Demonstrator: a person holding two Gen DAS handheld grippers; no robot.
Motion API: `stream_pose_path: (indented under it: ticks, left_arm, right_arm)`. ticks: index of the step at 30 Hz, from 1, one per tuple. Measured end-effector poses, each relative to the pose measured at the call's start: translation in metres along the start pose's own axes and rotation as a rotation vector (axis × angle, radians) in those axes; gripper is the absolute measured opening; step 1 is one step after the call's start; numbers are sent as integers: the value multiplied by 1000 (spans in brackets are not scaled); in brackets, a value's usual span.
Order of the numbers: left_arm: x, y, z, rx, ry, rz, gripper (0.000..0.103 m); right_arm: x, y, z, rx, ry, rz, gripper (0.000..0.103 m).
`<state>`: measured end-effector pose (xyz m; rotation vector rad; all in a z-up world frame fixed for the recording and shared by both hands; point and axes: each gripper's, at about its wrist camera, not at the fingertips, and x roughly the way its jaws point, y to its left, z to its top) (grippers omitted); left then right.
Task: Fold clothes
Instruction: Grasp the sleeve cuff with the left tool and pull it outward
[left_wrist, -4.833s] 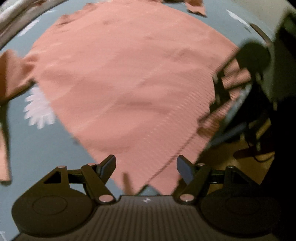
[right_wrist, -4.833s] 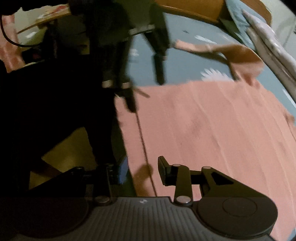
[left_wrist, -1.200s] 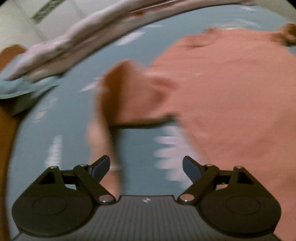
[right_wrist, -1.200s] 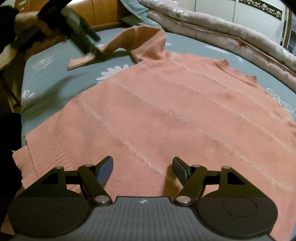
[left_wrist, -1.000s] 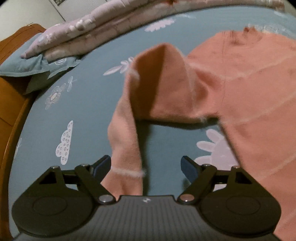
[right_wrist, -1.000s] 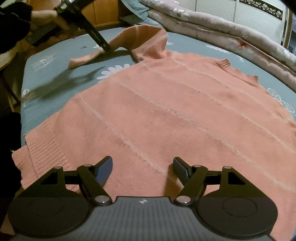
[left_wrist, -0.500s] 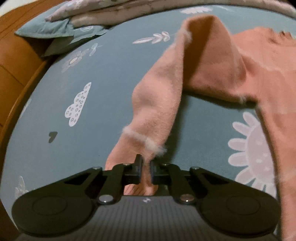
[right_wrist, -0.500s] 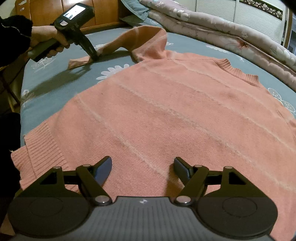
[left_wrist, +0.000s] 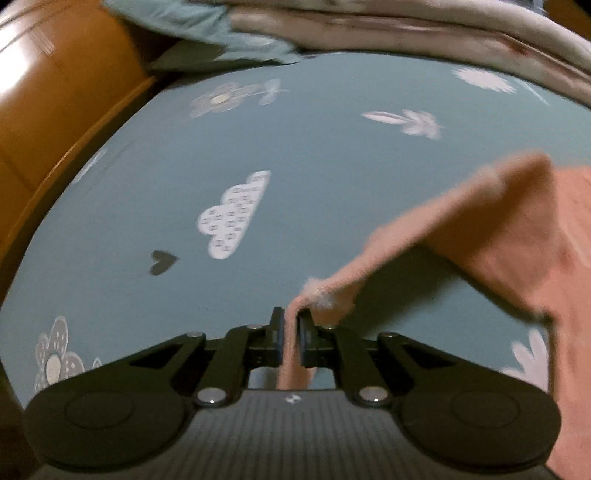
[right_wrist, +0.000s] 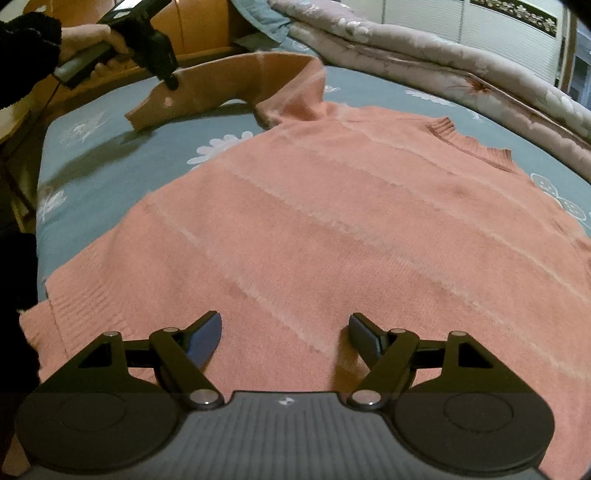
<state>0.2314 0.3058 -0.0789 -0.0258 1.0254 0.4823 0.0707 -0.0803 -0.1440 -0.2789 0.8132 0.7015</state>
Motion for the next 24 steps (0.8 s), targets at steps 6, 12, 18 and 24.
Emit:
stream_pose_path:
  ticks: [6,12,18,24]
  left_arm:
    - [31,13,30,-42,19,42,6]
    - [53,16,54,-21,18,87,6]
    - [73,15,71,-2,29,104,7]
    - [91,10,77,35,28,141,16]
  right_arm:
    - [3,-3,2,21,-7,5,80]
    - [7,-6,7,59,-23,13,80]
    - [11,-10,9,97,-38,31,80]
    - [13,-10,10,96,-46,35,80]
